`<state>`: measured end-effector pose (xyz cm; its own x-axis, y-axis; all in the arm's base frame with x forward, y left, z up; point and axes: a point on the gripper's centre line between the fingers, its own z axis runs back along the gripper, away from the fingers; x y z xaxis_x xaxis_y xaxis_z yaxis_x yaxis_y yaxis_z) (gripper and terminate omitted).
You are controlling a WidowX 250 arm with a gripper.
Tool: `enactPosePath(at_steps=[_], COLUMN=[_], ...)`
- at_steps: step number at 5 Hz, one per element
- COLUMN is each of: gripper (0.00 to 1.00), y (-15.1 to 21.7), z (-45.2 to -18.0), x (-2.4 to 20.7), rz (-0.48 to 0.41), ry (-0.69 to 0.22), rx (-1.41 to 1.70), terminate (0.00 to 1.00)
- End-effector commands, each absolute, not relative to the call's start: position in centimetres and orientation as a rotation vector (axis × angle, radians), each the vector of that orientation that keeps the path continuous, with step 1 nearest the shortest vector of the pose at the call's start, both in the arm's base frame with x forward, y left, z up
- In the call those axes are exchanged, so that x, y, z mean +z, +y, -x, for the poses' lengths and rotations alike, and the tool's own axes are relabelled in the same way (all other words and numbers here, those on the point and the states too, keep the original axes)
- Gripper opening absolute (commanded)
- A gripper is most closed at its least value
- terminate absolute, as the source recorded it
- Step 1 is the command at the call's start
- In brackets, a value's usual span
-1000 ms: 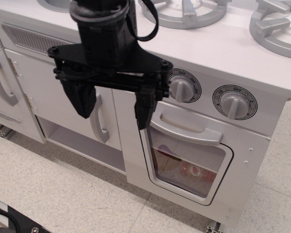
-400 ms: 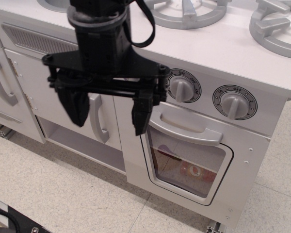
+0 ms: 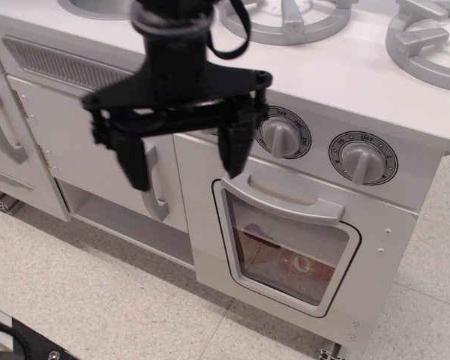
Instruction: Open oven
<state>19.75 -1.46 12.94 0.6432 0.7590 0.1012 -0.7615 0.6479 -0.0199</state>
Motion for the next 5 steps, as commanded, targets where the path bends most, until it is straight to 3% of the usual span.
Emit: enactPosePath(at_steps=[1, 3, 4, 5], gripper=[1.00, 1.00, 1.00, 1.00], y=[0.1, -1.6, -2.5, -2.3], z=[-21.1, -23.4, -25.2, -26.1], x=[9.4, 5.9, 4.3, 3.4], rz=[0.124, 0.264, 0.318, 0.325], ry=[-0.173, -0.249, -0.231, -0.246], rx=[1.314, 1.420, 1.449, 1.482], terminate=[0.00, 0.00, 0.00, 0.00])
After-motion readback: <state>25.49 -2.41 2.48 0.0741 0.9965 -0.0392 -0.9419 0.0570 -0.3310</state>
